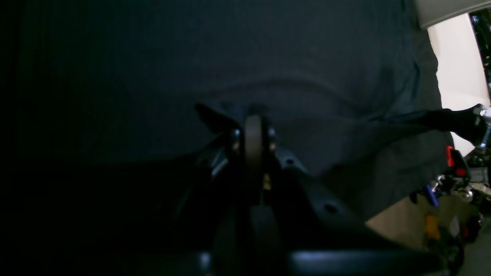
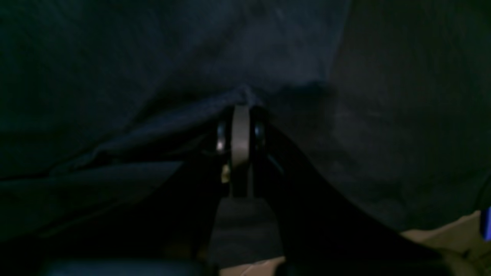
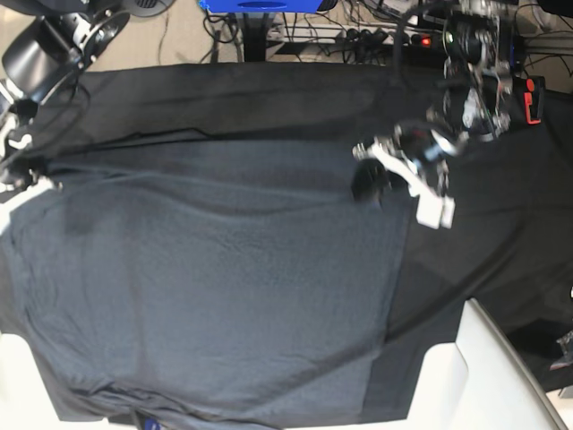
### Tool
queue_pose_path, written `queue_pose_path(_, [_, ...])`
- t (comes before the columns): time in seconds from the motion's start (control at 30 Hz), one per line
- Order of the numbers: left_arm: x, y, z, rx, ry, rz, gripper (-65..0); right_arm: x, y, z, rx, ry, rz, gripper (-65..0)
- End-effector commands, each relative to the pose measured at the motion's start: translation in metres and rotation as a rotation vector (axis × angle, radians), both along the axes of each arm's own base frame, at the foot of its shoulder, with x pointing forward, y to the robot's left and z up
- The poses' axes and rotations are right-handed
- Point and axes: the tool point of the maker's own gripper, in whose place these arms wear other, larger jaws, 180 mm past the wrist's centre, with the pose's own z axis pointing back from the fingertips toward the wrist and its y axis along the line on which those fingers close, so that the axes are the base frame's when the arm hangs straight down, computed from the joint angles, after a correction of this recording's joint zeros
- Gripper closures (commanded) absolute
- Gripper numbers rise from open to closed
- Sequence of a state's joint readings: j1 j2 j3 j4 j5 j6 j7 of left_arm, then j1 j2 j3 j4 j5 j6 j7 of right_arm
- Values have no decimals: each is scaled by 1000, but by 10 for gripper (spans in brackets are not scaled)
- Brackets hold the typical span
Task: Fold the T-shirt properly
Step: 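Drag the held fabric with the left gripper across the shirt body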
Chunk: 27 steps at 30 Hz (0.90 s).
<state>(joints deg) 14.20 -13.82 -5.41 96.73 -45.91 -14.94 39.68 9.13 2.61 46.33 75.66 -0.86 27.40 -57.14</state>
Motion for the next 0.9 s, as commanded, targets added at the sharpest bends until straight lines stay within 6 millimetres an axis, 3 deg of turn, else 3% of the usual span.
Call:
queue_pose_path(0.0, [13, 1, 17, -11, -62, 3, 0, 17, -8, 12, -19, -40, 10, -6])
queue_pose_path(0.2, [40, 5, 21, -13, -86, 16, 0, 28, -5, -4, 48, -3, -36, -6])
queue_pose_path(0.37, [57, 11, 19, -17, -86, 34, 0, 43, -5, 4, 54, -30, -34, -6])
queue_pose_path(0.5, [75, 11, 33, -18, -127, 36, 0, 52, -8, 11, 53, -48, -70, -6])
queue_pose_path(0.67, [99, 2, 58, -37, -196, 26, 0, 60, -14, 14, 40, -88, -116, -6])
queue_pose_path(0.73, [107, -14, 62, -39, -205, -18, 0, 59, -13, 8, 50, -74, -114, -6])
queue_pose_path(0.87, [124, -25, 57, -34, -160, -2, 0, 63, -12, -2, 74, -78, -119, -6])
